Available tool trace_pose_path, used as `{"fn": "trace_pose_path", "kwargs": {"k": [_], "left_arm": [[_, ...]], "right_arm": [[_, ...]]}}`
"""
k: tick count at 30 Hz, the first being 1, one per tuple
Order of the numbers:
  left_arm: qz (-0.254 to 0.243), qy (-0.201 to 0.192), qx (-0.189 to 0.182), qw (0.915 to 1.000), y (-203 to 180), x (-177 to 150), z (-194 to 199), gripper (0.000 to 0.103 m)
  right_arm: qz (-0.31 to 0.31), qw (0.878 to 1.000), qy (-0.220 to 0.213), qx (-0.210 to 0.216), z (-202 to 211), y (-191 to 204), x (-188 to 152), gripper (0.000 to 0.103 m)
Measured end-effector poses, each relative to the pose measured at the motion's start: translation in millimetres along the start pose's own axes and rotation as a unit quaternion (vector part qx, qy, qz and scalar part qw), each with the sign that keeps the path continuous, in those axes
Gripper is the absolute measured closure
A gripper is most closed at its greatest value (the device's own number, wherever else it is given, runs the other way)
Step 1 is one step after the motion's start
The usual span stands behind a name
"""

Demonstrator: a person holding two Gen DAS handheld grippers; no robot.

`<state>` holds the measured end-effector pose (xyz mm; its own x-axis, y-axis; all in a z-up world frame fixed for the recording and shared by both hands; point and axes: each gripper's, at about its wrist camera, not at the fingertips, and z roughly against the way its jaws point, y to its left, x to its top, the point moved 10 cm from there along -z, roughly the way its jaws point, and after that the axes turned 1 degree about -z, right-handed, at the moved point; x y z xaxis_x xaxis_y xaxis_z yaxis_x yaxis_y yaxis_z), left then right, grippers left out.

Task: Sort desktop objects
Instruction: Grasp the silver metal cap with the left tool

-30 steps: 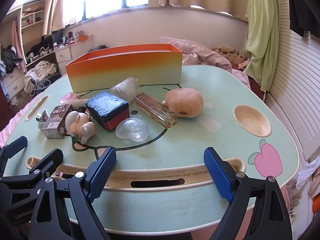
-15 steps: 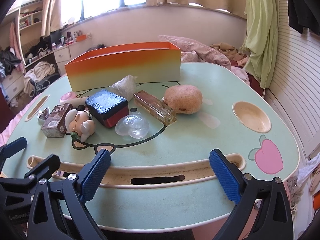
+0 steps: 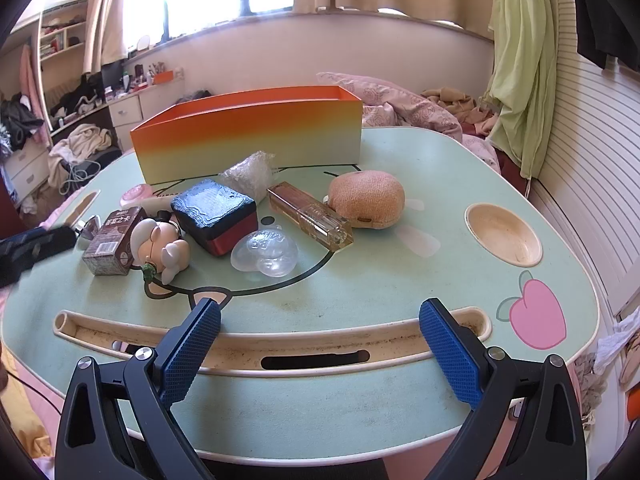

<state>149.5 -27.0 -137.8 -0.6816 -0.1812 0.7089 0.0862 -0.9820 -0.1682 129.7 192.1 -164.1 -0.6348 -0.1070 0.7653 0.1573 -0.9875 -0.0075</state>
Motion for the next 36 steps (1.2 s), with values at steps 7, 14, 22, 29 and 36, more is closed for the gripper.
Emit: {"fn": "trace_pose_path", "kwargs": {"k": [7,14,22,29,36], "left_arm": [[-0.026,0.005,0.024,0.9994,-3.4,1.2,-15.7,0.045],[-0.033,0.032,0.03,0.9985,-5.8,4.7,-31.9,0.06],[-0.056,0.029,0.026,0.9976,-20.3,4.7,-37.6,0.072],[-0.046,0.024,0.022,0.9984,-19.4,3.0,-32.8,0.072],[-0.027,0.023,0.029,0.999,-7.4,0.5,-26.5,0.072]], "right_arm": [[-0.001,1.0,-0.001,-0.001,0.2,0.2,-1.2,0.003],[-0.003,1.0,-0.001,-0.001,1.0,-0.9,-3.6,0.003],[-0.002,1.0,0.0,-0.002,0.8,-0.8,-4.0,0.003],[-0.003,1.0,0.0,-0.003,1.6,0.2,-4.2,0.003],[-0.003,1.0,-0.002,-0.002,2.3,0.9,-4.2,0.003]]}}
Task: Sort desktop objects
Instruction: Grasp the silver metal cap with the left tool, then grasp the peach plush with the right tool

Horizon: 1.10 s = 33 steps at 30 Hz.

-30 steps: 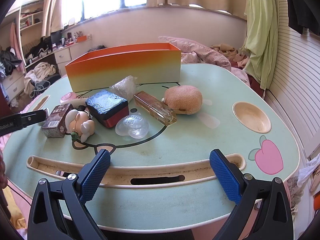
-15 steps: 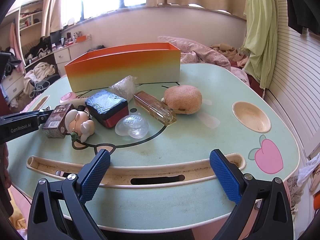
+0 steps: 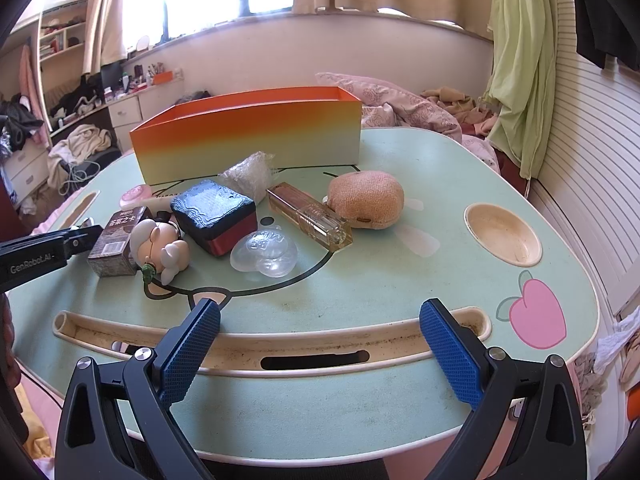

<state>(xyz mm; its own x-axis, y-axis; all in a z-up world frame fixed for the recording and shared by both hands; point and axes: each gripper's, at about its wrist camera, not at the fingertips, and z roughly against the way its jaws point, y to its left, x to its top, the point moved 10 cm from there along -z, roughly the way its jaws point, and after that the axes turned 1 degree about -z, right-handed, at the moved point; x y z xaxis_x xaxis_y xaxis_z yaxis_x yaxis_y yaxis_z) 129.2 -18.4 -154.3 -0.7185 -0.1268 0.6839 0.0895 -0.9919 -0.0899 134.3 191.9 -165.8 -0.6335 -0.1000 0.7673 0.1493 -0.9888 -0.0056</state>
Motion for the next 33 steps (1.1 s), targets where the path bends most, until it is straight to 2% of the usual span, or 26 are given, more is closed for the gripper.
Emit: {"fn": "trace_pose_path", "kwargs": {"k": [6,8,11,12,13,14,16,20,22,23,28,30,32,33], "left_arm": [[0.002,0.0,-0.011,0.9999,-0.1,-5.2,5.2,0.072],[0.001,0.0,-0.01,1.0,0.3,-6.3,5.3,0.072],[0.002,0.0,-0.011,0.9999,0.5,-6.4,4.9,0.072],[0.001,0.0,-0.012,0.9999,0.6,-6.2,4.8,0.072],[0.001,0.0,-0.013,0.9999,0.9,-6.0,4.7,0.072],[0.002,0.001,-0.014,0.9999,1.3,-6.0,4.7,0.072],[0.002,0.001,-0.015,0.9999,1.8,-5.9,4.9,0.072],[-0.001,-0.001,-0.011,0.9999,1.1,-6.6,5.5,0.072],[-0.003,-0.001,-0.01,1.0,0.8,-6.8,5.7,0.072],[-0.004,0.0,-0.009,1.0,0.7,-6.7,5.7,0.072],[-0.004,0.001,-0.01,0.9999,0.9,-6.5,5.9,0.072],[-0.006,0.001,-0.009,0.9999,0.2,-6.4,5.4,0.072],[-0.005,0.002,-0.011,0.9999,-0.7,-6.0,4.9,0.072],[-0.004,0.003,-0.013,0.9999,-0.9,-5.9,4.6,0.072]], "right_arm": [[-0.008,1.0,-0.001,-0.01,3.6,-4.3,1.3,0.004],[-0.011,1.0,-0.01,-0.007,8.9,-6.0,5.4,0.015],[-0.016,1.0,-0.024,0.002,16.7,-8.7,12.9,0.019],[-0.019,0.999,-0.029,0.007,18.9,-10.7,18.1,0.021],[-0.024,0.999,-0.033,0.013,20.5,-14.0,24.8,0.03],[-0.027,0.999,-0.034,0.014,20.1,-17.9,31.6,0.034],[-0.033,0.999,-0.035,0.013,17.9,-25.7,44.7,0.036],[-0.044,0.999,-0.014,0.014,-1.9,-38.3,67.9,0.039],[-0.046,0.999,0.002,0.009,-13.7,-42.1,74.1,0.046],[-0.048,0.999,0.01,0.004,-19.1,-43.5,75.8,0.047],[-0.041,0.998,0.045,0.009,-37.6,-36.4,73.6,0.05],[-0.039,0.997,0.065,-0.004,-47.3,-37.8,67.4,0.05],[-0.035,0.996,0.078,-0.024,-55.0,-40.1,60.9,0.058],[-0.031,0.996,0.077,-0.031,-55.4,-39.8,59.3,0.058]]}}
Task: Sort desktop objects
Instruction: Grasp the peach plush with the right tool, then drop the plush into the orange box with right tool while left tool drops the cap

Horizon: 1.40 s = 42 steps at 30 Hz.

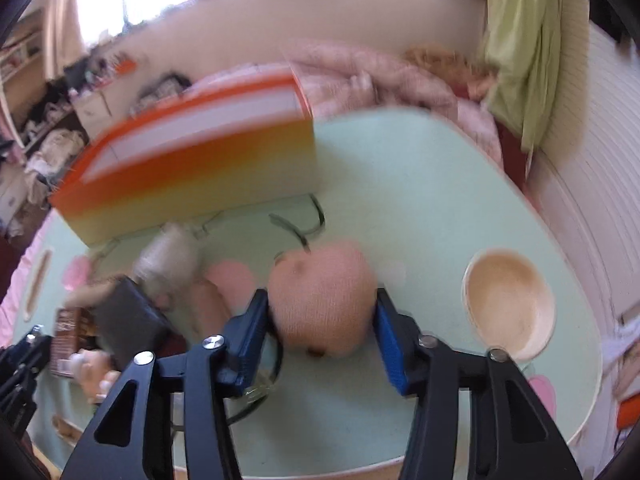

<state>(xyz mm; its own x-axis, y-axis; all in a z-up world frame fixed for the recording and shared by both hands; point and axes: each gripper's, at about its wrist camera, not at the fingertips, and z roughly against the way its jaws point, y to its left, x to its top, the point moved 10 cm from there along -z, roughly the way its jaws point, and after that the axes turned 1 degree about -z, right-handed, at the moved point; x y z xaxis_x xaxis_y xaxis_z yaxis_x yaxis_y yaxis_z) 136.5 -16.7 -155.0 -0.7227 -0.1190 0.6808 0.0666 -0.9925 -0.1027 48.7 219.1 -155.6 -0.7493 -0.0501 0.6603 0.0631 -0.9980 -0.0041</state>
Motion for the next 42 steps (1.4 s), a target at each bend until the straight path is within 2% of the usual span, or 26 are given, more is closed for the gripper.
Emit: {"fn": "trace_pose_path", "kwargs": {"k": [11,22,30,36,42], "left_arm": [[-0.003,-0.002,0.001,1.0,-1.9,0.2,-0.4,0.072],[0.005,-0.009,0.0,0.9999,1.1,5.3,8.0,0.072],[0.0,-0.023,-0.011,0.9997,-7.0,18.3,21.3,0.072],[-0.02,-0.048,-0.031,0.9982,-25.9,49.5,35.9,0.072],[-0.047,-0.1,-0.069,0.9914,-58.3,124.8,50.6,0.072]], "right_arm": [[0.004,1.0,-0.018,-0.002,6.8,2.7,-6.3,0.06],[0.025,0.998,-0.048,-0.009,23.0,6.1,3.7,0.061],[0.032,0.998,-0.06,0.002,37.4,13.2,12.7,0.061],[0.039,0.996,-0.077,0.024,53.1,24.9,30.4,0.061],[0.052,0.99,-0.123,0.046,72.1,40.8,86.1,0.06]]}}
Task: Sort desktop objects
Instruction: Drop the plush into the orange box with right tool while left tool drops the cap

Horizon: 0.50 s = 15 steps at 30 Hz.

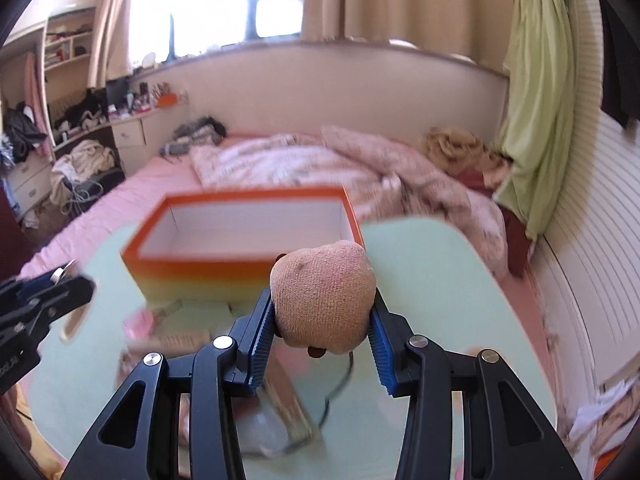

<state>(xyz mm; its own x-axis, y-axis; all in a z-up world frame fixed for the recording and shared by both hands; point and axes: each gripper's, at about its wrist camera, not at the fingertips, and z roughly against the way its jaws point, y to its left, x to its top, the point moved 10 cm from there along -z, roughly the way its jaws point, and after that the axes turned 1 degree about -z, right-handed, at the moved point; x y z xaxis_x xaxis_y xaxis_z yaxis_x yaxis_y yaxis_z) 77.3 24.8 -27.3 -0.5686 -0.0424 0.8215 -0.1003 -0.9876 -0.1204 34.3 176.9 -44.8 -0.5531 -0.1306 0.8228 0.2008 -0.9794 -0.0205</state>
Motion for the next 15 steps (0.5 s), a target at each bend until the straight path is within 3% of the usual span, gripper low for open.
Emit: {"fn": "trace_pose_path", "kwargs": {"k": [3,7,12,15], "left_arm": [[-0.006,-0.008,-0.022,0.9997,-10.3,37.9,-15.9,0.072],[-0.038,0.007,-0.014,0.9992,-17.5,67.0,-57.0,0.072],[-0.027,0.058,-0.001,0.998,-5.3,57.3,-115.9,0.072],[-0.014,0.079,0.004,0.9967,5.2,49.7,-136.2,0.072]], "right_arm": [[0.009,1.0,-0.01,0.013,-10.6,6.6,30.5,0.06],[0.025,0.999,0.004,0.024,-45.1,15.7,60.2,0.06],[0.028,0.998,0.057,0.027,-105.9,18.8,56.2,0.06],[0.027,0.997,0.072,0.03,-120.9,16.6,47.6,0.06]]}}
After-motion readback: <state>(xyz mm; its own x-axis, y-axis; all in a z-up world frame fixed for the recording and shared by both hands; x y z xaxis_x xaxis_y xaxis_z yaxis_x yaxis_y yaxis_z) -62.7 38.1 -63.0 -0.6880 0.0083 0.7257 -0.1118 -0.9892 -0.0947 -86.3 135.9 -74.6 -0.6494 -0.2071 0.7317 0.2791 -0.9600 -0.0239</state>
